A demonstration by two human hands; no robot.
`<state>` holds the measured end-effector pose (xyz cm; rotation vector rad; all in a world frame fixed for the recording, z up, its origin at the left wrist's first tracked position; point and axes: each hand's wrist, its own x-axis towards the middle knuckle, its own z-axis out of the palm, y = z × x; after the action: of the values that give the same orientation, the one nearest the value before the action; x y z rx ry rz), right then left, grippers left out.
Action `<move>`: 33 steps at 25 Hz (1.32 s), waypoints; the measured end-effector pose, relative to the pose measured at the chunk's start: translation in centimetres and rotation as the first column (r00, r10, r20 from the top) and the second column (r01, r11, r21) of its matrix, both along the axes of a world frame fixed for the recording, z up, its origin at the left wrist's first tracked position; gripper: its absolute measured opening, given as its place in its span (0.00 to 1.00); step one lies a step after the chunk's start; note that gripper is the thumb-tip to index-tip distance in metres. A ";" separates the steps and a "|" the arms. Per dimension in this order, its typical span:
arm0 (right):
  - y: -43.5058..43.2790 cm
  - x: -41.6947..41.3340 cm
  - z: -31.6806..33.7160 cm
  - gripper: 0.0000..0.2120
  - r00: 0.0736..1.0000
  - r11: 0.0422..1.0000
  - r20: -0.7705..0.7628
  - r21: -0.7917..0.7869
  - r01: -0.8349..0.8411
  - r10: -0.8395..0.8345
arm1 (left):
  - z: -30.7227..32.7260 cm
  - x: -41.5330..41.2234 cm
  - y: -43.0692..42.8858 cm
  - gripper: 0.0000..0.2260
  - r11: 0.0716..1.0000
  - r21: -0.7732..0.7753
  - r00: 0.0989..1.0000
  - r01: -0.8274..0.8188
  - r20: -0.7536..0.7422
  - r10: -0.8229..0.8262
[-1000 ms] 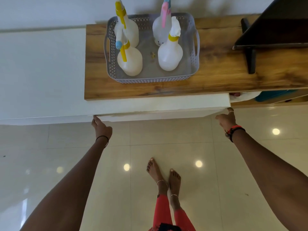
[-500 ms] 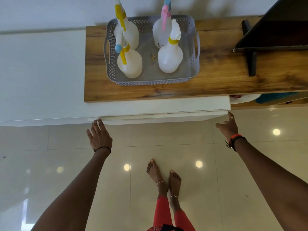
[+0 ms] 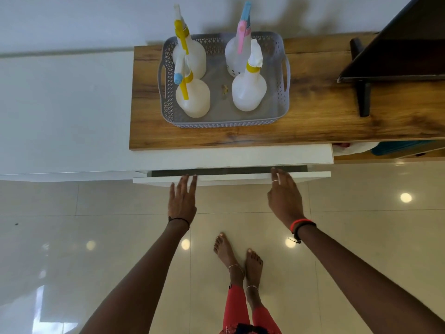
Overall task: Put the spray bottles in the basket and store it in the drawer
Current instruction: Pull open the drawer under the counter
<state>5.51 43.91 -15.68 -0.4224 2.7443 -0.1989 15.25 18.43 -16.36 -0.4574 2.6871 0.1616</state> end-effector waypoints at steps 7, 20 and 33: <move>-2.8 1.3 -1.2 0.32 0.981 0.977 0.114 0.129 -0.170 0.156 | 0.0 -0.7 1.6 0.35 0.997 0.016 0.992 -0.078 0.101 0.076; -3.1 2.8 1.1 0.25 0.928 0.877 0.168 0.309 -0.369 0.331 | 0.1 2.6 3.2 0.33 0.996 0.020 0.987 -0.089 0.139 0.086; -2.2 4.8 2.0 0.21 0.868 0.885 0.328 0.156 -0.439 0.373 | -0.6 6.5 3.9 0.15 0.999 -0.029 0.992 -0.035 0.118 0.038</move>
<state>10.33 41.76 -13.64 -0.8265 2.2893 0.1518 21.72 22.34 -16.96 -0.5080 2.5689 0.1053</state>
